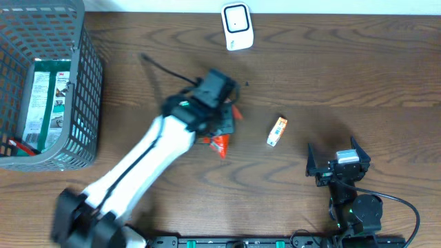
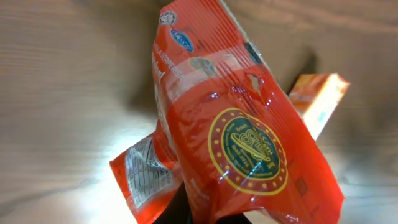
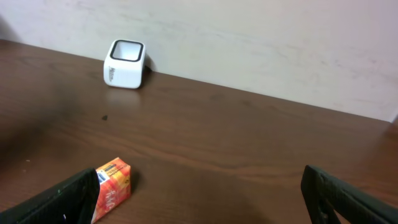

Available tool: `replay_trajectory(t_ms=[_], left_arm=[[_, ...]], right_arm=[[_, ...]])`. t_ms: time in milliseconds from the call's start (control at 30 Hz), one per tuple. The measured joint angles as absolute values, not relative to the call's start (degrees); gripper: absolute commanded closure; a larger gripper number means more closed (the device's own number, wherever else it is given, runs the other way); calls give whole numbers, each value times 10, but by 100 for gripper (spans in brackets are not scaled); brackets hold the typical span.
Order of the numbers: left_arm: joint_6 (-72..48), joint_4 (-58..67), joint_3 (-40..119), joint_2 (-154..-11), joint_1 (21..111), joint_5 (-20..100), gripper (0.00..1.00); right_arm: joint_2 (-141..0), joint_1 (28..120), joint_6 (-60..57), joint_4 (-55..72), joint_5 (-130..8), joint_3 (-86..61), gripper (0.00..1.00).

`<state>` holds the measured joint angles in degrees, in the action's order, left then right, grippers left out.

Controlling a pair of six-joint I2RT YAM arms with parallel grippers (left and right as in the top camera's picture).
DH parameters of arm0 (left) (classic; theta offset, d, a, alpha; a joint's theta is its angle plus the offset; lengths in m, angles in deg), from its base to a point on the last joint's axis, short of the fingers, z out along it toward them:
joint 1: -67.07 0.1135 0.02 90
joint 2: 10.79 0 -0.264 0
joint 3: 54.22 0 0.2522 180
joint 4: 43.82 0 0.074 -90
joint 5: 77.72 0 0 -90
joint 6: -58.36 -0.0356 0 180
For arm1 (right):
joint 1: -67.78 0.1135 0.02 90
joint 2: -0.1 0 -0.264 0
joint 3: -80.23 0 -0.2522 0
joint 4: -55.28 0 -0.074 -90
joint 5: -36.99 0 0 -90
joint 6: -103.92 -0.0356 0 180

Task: Scan the item barcode
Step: 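Lift the red candy bag out and carry it toward the scanner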

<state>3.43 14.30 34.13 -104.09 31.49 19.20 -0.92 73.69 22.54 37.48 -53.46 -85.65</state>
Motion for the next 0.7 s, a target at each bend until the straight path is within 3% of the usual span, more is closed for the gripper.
replay_trajectory(t_ms=[100,200,267,400,433,467,533,600,700], left_arm=[[42,121,341,-1102,299,192,86],[45,105,341,-1137,295,192,37],[44,98,341,-1141,295,192,28],[25,94,342,-1137,295,192,23],[17,95,343,-1134,295,192,26],[9,96,344,-1131,295,192,36],[-4,96,349,-1118,295,192,67],[-15,101,355,-1099,295,193,92],[-33,115,364,-1075,295,208,93]], right_arm=[[-9,737,225,375,-535,-856,1],[-9,737,225,375,-535,-856,1],[-9,737,225,375,-535,-856,1],[-9,737,225,375,-535,-856,1],[-9,737,225,375,-535,-856,1],[-9,737,225,375,-535,-856,1],[-9,737,225,375,-535,-856,1],[-9,737,225,375,-535,-856,1],[-9,737,226,375,-535,-856,1]])
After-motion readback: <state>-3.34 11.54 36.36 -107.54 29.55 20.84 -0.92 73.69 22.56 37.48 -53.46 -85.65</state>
